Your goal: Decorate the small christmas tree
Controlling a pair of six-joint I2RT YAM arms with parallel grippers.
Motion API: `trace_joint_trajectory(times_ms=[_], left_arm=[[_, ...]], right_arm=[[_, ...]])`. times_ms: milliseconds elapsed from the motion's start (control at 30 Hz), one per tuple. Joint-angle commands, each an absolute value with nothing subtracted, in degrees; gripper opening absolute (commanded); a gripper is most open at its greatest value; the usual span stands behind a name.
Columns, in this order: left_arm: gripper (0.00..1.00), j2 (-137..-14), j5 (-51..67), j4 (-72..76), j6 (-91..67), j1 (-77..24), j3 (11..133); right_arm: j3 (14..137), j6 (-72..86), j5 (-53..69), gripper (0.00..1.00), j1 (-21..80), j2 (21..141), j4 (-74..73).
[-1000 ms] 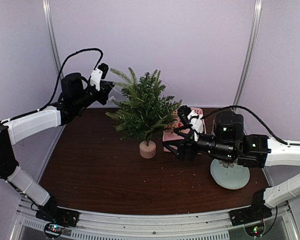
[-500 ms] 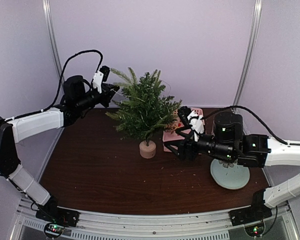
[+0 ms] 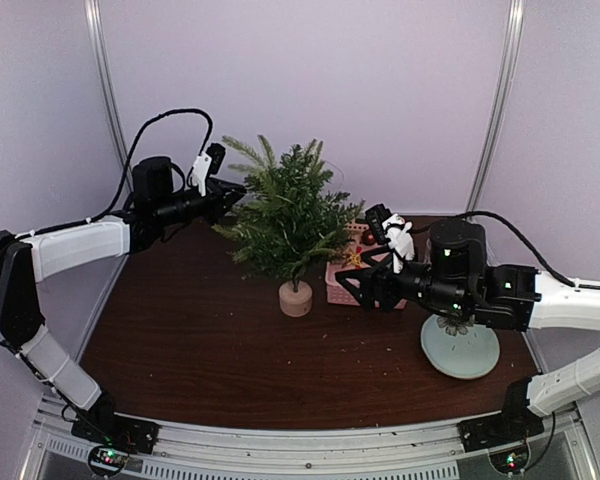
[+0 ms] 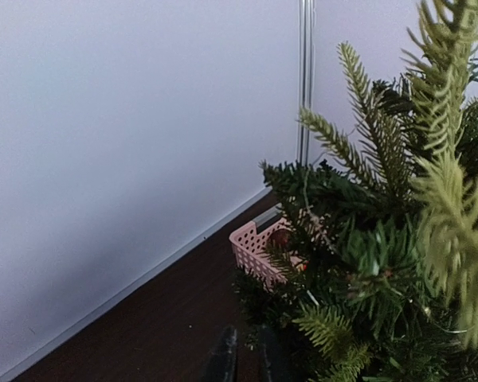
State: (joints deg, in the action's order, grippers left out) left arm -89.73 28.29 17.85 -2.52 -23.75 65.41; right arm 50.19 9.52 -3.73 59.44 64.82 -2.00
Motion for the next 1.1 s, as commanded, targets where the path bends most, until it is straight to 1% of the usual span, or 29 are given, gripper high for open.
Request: trace_joint_trajectory(times_ms=[0, 233, 400, 467, 533, 567, 867, 933, 1067], left_arm=[[0.11, -90.2, 31.5, 13.6, -1.7, -23.3, 68.6], [0.30, -87.6, 30.8, 7.1, 1.4, -22.9, 70.2], [0.46, -86.2, 32.9, -3.3, 5.5, -22.5, 73.3], [0.51, -85.5, 33.7, -6.0, 6.6, -22.2, 73.8], [0.60, -84.6, 34.6, -7.1, 6.8, -21.9, 73.9], [0.63, -84.3, 34.9, -8.0, 7.2, -21.8, 74.1], [0.75, -81.6, 36.5, -16.8, 11.0, -21.4, 75.3], [0.75, -81.2, 37.0, -18.4, 11.7, -21.4, 75.1], [0.72, -79.7, 36.7, -19.4, 12.2, -21.4, 73.7]], right_arm=[[51.4, 10.3, -4.4, 0.73, 59.1, 64.3, -1.9], [51.7, 9.7, -3.7, 0.73, 59.1, 64.8, -1.9], [51.8, 9.0, -3.2, 0.74, 59.0, 65.1, -1.9], [51.8, 8.8, -3.0, 0.74, 59.0, 65.2, -1.8], [51.8, 8.7, -2.7, 0.74, 58.9, 65.3, -1.7], [51.7, 8.7, -2.6, 0.74, 58.9, 65.4, -1.5], [52.1, 8.4, -1.8, 0.74, 58.6, 65.8, -1.2], [52.1, 8.5, -1.8, 0.74, 58.6, 65.9, -1.2], [52.1, 8.5, -1.3, 0.74, 58.4, 66.1, -0.9]])
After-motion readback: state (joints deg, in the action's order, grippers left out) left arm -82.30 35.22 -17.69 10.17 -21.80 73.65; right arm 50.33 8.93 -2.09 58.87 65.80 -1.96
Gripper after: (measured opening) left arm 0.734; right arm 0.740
